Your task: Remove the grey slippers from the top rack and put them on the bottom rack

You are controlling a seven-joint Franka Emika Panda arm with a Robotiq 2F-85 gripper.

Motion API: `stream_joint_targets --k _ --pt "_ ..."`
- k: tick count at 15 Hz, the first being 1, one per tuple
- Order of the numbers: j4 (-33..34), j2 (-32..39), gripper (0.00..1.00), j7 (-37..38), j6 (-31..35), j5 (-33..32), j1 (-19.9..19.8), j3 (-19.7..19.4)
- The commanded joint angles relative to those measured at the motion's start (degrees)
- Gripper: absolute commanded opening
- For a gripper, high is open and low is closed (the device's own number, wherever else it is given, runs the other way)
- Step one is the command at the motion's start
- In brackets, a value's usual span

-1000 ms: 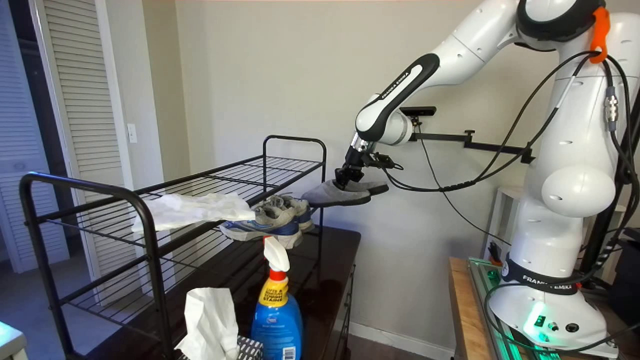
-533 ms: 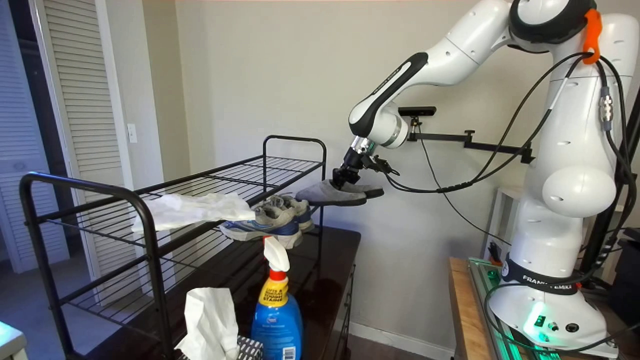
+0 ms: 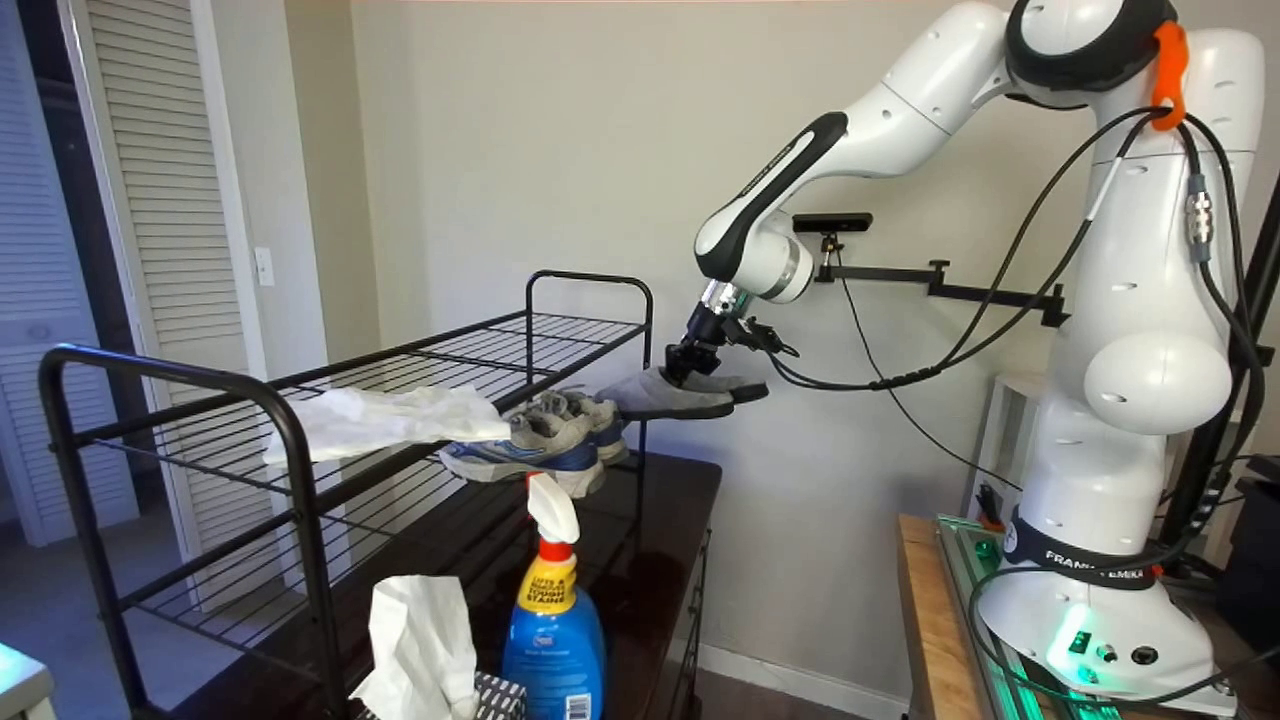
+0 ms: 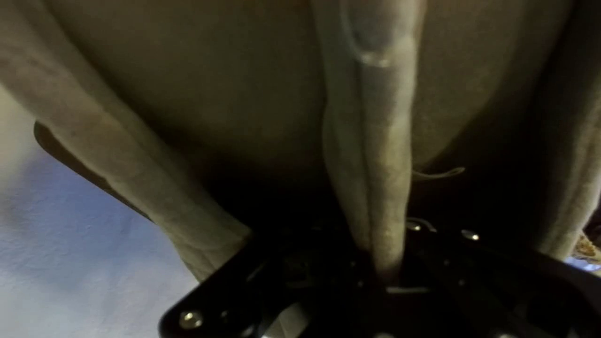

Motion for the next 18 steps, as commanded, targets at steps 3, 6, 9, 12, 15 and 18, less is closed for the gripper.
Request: stream_joint_targets --k 3,6,9,12,15,18 --pt "0.9 1.9 0.03 -4.5 2.5 8.8 0.0 1.2" --pt "2.1 2.8 0.03 -9.0 4.2 15.4 -0.1 2.3" --pt "3.3 3.5 0.03 -14.4 7.5 22.1 -0.1 3.7" --pt "4.8 4.4 0.03 -20.7 12.0 29.2 0.1 5.5" --pt "6.9 5.8 0.03 -26.5 15.2 36.4 0.1 7.5" --pt "5.0 5.3 0.03 -23.5 13.5 32.4 0.1 6.8"
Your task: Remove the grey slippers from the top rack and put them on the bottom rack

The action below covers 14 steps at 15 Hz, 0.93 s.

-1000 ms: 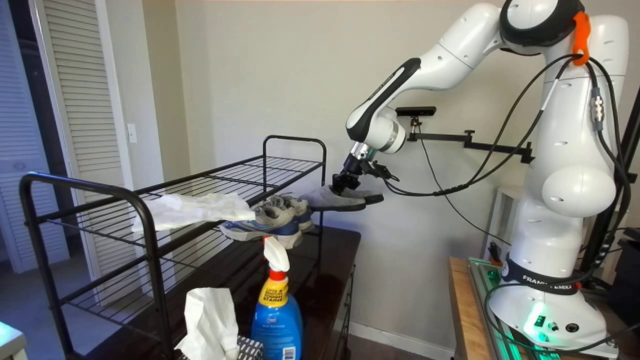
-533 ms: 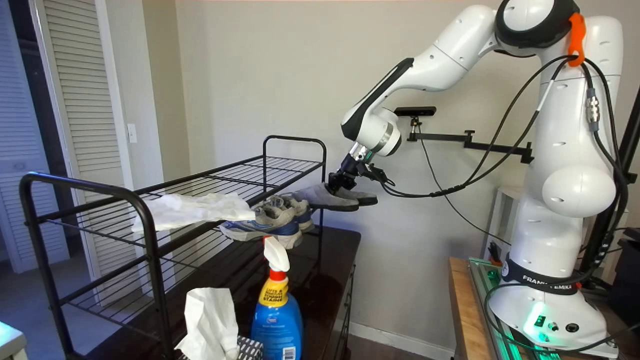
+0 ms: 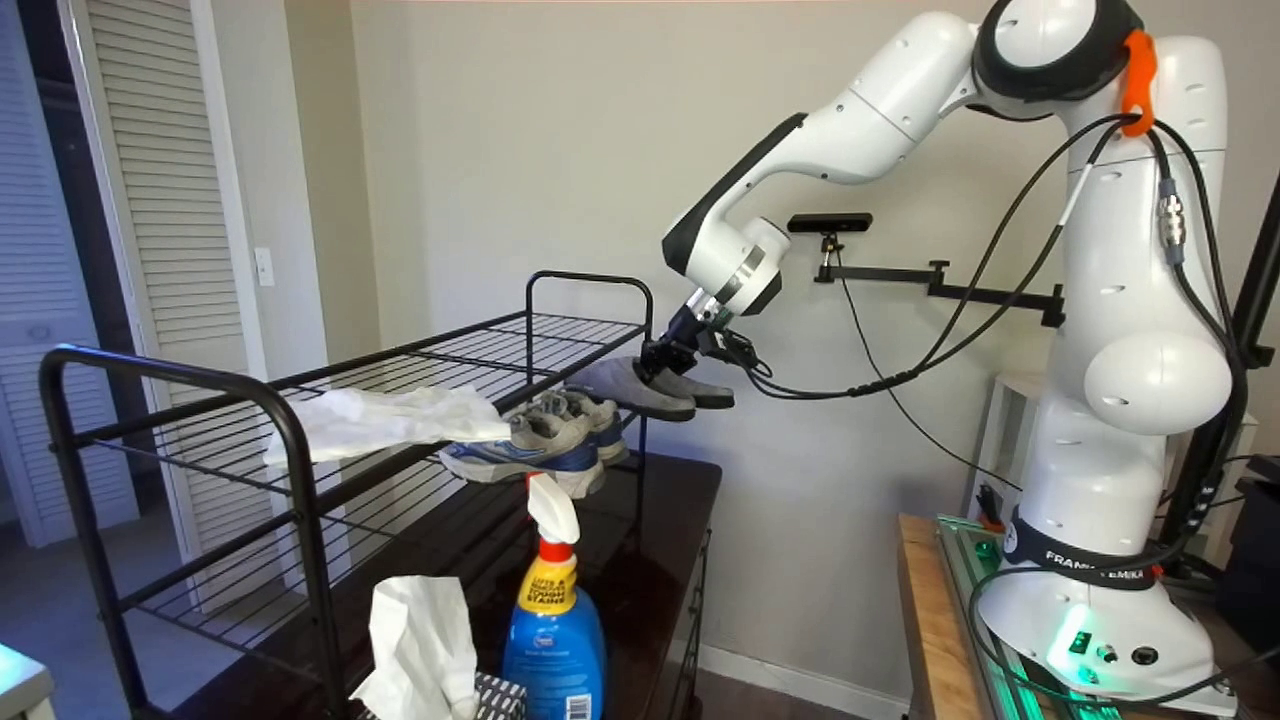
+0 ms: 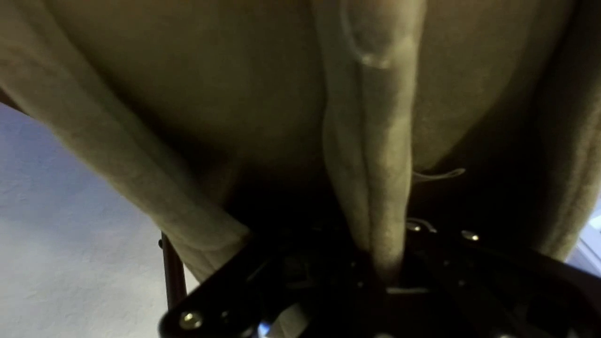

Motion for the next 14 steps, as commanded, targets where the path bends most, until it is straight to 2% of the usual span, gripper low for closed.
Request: stream_joint_targets --k 1,2,3,6,9,14 --pt "0.0 0.7 0.11 0.1 0.0 -0.1 0.0 0.0" --pt "-0.1 1.1 0.11 0.1 0.0 -0.1 0.0 0.0" --pt "-0.1 1.1 0.03 0.1 0.0 -0.1 0.0 0.0" --pt "3.2 1.9 0.03 -9.2 3.4 11.1 -1.5 1.8" --pt "6.4 2.7 0.03 -17.8 5.5 21.0 -1.8 1.8" --pt "10.1 6.0 0.03 -29.0 4.6 30.8 -1.8 0.8"
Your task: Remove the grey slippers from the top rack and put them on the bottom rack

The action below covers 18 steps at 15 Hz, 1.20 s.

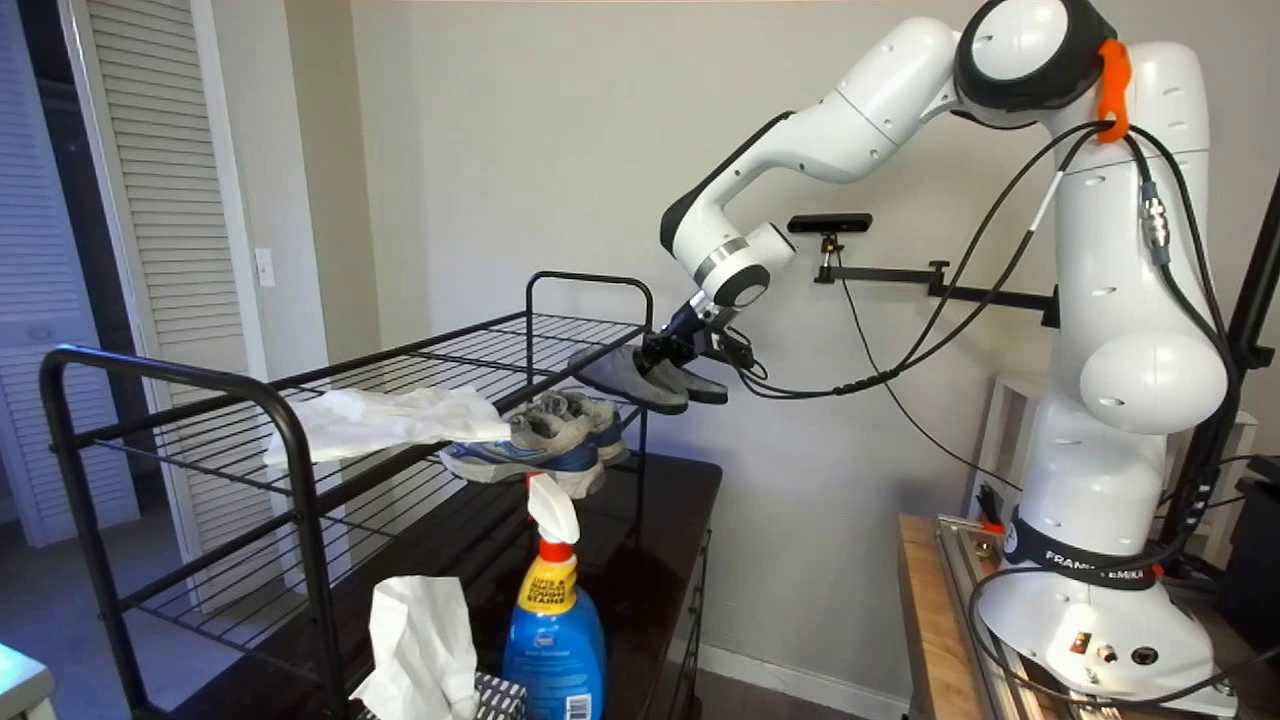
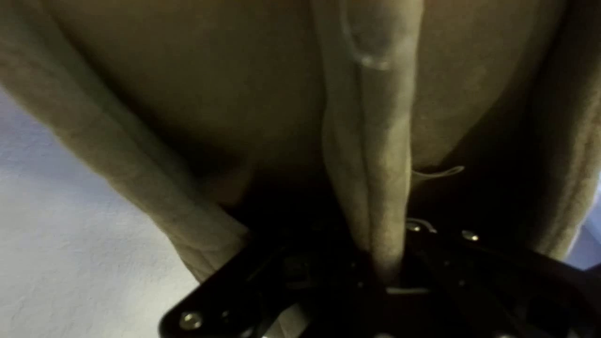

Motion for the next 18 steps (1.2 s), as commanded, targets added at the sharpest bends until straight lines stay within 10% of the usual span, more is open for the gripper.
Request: stream_joint_targets --k 1,18 --pt "4.2 3.9 0.03 -8.4 0.0 7.8 -0.4 0.0" --pt "13.2 12.9 0.03 -27.6 -0.5 28.8 3.2 -2.8"
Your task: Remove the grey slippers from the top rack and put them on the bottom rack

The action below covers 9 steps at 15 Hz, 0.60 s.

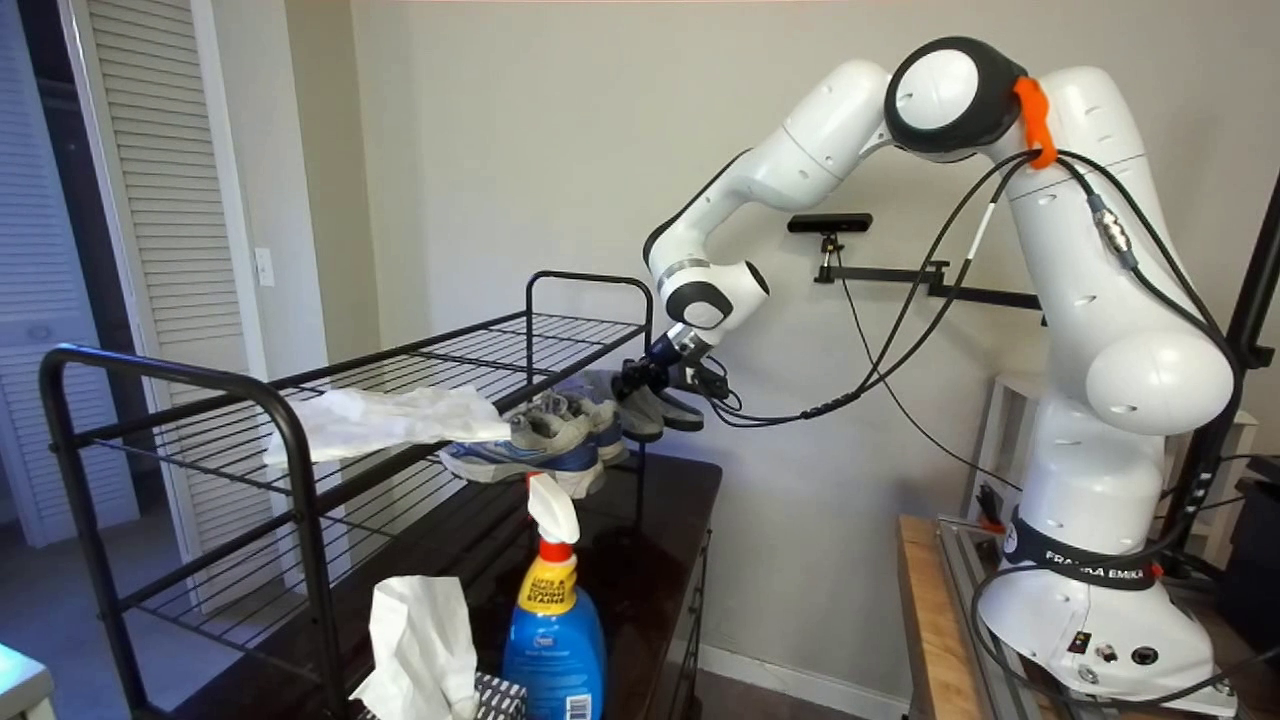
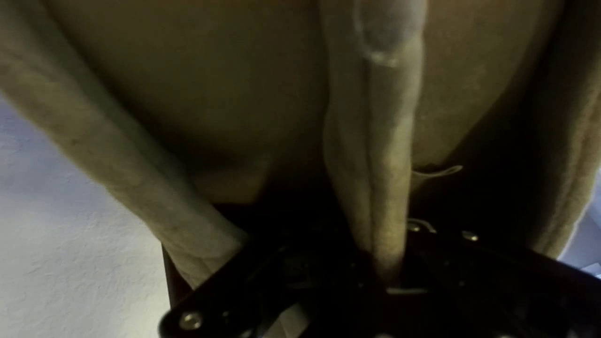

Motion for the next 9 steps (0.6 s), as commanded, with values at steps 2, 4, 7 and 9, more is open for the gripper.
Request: stream_joint_targets --k 2,4,7,9 --pt "0.0 0.3 0.11 -0.2 0.0 0.0 0.2 0.0" --pt "0.2 0.3 0.03 -0.4 -0.2 0.5 0.2 -0.2" --pt "1.2 -0.1 0.03 -2.9 -1.3 1.7 0.9 -1.0" --pt "2.2 0.1 0.03 -4.3 -1.1 1.9 1.4 -1.3"
